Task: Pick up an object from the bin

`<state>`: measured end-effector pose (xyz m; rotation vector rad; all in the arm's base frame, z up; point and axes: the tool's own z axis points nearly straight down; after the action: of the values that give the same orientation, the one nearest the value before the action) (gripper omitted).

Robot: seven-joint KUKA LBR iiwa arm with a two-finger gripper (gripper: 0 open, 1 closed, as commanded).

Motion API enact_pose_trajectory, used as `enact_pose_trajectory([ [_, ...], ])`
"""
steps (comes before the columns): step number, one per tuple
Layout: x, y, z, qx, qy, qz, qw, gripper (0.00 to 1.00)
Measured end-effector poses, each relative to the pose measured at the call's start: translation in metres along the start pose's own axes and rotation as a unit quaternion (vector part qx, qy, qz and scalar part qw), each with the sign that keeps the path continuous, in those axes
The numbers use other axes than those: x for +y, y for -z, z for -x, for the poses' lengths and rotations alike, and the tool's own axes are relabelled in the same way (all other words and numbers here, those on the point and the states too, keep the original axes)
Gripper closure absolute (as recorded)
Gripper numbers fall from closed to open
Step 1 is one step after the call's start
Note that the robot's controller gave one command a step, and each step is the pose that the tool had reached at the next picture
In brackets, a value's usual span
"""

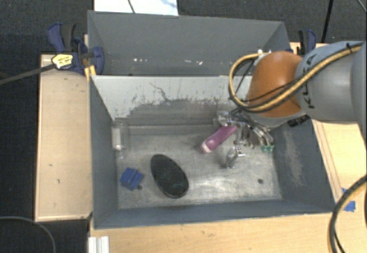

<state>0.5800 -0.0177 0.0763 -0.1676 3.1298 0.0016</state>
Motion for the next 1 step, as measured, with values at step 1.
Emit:
enact_pose_trajectory([
  [1, -0.0006, 0.0000, -0.0009, 0.0009, 0.000, 0.000, 1.0000, 1.00],
])
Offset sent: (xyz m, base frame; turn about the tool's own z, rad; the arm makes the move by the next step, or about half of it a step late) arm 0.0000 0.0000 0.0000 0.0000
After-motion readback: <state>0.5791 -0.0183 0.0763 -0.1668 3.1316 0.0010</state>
